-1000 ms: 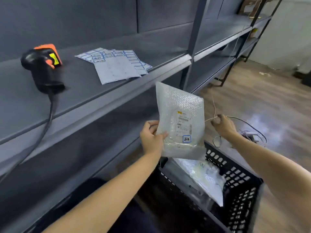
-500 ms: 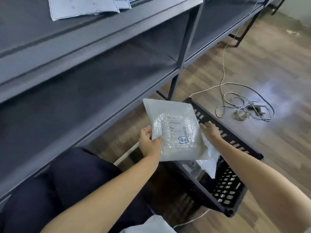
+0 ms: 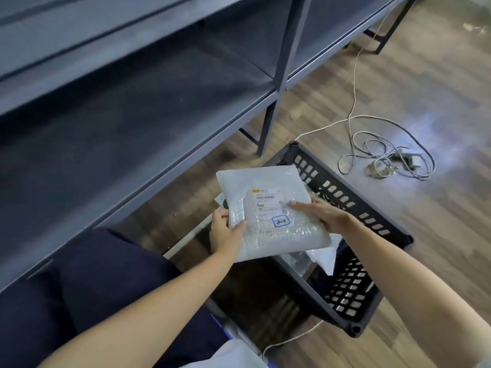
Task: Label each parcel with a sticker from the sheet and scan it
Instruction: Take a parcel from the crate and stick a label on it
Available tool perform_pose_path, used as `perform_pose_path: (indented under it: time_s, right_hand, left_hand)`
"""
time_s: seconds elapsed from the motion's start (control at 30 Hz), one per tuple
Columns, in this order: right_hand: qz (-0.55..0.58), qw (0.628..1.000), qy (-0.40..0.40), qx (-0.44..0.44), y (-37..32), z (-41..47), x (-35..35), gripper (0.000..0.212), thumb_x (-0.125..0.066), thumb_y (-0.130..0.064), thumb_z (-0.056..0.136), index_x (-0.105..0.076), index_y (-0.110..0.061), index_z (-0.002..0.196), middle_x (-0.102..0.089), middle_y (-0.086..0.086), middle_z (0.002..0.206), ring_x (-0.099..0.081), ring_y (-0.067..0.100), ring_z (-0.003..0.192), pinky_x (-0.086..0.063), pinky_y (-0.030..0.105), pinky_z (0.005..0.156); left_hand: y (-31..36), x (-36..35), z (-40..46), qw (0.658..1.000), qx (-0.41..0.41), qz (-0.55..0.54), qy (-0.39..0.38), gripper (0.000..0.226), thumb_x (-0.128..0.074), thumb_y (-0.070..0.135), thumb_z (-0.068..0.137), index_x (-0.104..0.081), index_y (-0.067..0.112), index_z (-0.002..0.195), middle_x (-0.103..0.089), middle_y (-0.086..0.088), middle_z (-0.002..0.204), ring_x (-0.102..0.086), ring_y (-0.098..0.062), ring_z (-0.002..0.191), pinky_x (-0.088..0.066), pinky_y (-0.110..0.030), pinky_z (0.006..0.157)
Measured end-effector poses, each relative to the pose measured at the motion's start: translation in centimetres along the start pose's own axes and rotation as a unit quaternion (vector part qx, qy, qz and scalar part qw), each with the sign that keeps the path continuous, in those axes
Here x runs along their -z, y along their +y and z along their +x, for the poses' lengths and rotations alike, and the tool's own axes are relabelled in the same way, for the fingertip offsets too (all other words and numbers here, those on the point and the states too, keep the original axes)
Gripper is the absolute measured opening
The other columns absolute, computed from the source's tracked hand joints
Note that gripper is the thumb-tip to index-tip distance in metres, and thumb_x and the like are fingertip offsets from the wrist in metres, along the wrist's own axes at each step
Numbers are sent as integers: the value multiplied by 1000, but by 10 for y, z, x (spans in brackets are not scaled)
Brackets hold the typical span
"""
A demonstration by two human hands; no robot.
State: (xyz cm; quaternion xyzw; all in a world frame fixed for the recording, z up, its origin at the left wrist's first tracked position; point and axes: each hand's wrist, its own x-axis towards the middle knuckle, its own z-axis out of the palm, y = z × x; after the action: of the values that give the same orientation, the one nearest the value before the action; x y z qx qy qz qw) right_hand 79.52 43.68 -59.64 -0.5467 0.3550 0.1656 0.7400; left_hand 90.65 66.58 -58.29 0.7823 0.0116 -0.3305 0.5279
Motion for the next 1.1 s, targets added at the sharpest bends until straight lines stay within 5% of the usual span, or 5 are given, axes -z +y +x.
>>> perform_pose_path:
  time_s: [0.13, 0.7, 0.8, 0.93, 1.1]
  right_hand:
    - [-102, 995, 17, 1, -18, -6, 45, 30, -71, -28, 83, -69, -14, 109, -73, 10, 105, -72, 27, 88, -59, 30, 66]
    - [-460, 813, 355, -34, 33, 53, 37, 62, -72, -32, 82, -43, -6, 130, -51, 17, 124, -50, 26, 110, -44, 37, 97]
    - [-414, 867, 278, 18, 37, 57, 26, 21, -62, -28, 92, -63, -8, 98, -67, 8, 99, -57, 12, 79, -48, 20, 74]
    - [-350, 916, 195, -9, 27, 49, 24, 42, -63, -51, 83, -67, -10, 78, -47, -6, 57, -37, 6, 49, -30, 13, 47]
    - [-479, 823, 294, -80, 24, 58, 3, 39, -60, -57, 84, -56, -19, 91, -57, -5, 88, -54, 16, 94, -29, 45, 109]
  left_hand:
    - [-7, 12, 11, 991, -42, 110, -62, 31, -68, 24, 86, -53, 23, 114, -55, 4, 127, -50, -12, 118, -41, -30, 98]
    - [9, 36, 30, 929, -124, 346, -33, 36, -54, 31, 94, -48, 18, 128, -52, -5, 131, -42, -24, 124, -32, -36, 106]
    - [10, 38, 33, 907, -170, 383, -34, 37, -55, 28, 94, -50, 13, 127, -54, -4, 131, -43, -22, 127, -25, -36, 113]
    - [7, 43, 40, 883, -190, 427, -39, 38, -54, 29, 95, -48, 14, 129, -52, -3, 135, -42, -19, 131, -12, -32, 118]
    - [3, 45, 41, 847, -193, 492, -64, 44, -49, 33, 97, -40, 17, 137, -44, -2, 145, -29, -18, 141, -5, -32, 119]
